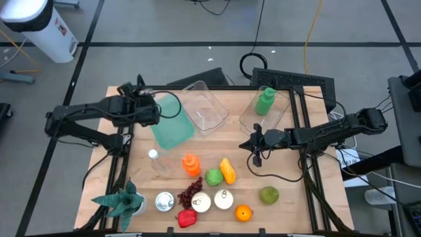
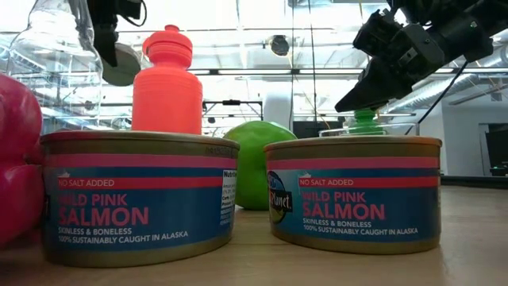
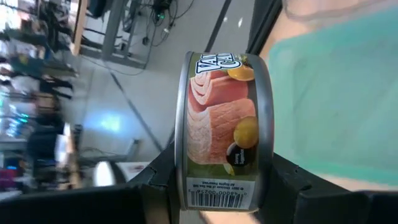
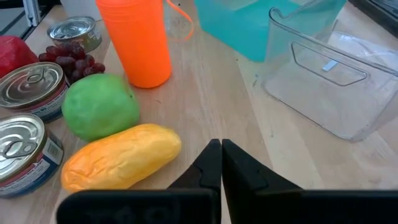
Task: Pick & Place Food Item
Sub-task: Put the green tuna can into the green bin
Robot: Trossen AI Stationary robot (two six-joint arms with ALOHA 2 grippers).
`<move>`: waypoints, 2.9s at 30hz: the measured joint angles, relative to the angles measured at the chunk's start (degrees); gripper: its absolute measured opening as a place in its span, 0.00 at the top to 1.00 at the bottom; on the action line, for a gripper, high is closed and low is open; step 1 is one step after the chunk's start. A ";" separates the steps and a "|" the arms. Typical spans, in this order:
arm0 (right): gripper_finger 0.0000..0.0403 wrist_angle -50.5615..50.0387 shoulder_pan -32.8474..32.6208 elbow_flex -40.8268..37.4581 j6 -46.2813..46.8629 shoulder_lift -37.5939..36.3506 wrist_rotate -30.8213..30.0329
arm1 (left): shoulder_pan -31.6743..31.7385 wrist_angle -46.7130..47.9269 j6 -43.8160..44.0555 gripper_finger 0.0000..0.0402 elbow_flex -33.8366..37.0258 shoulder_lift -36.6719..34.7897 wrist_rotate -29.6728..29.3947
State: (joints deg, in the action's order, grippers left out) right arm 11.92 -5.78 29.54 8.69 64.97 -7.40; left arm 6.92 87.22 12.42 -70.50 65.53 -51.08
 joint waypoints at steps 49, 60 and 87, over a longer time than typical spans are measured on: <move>1.00 14.86 -1.86 -1.31 -0.83 -1.70 10.51 | 21.00 -44.80 -75.75 0.66 30.37 -7.60 12.55; 1.00 14.40 -1.81 -1.31 -1.91 -1.70 10.47 | 15.27 -49.79 -84.25 0.66 32.30 -7.29 13.03; 1.00 14.40 -1.81 -1.31 -1.97 -1.68 10.23 | 16.76 -69.36 -93.26 0.60 41.88 -1.93 24.47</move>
State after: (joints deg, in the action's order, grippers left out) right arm 26.33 -7.60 28.23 6.72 63.29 2.83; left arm 23.68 17.87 -80.84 -28.62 63.60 -26.61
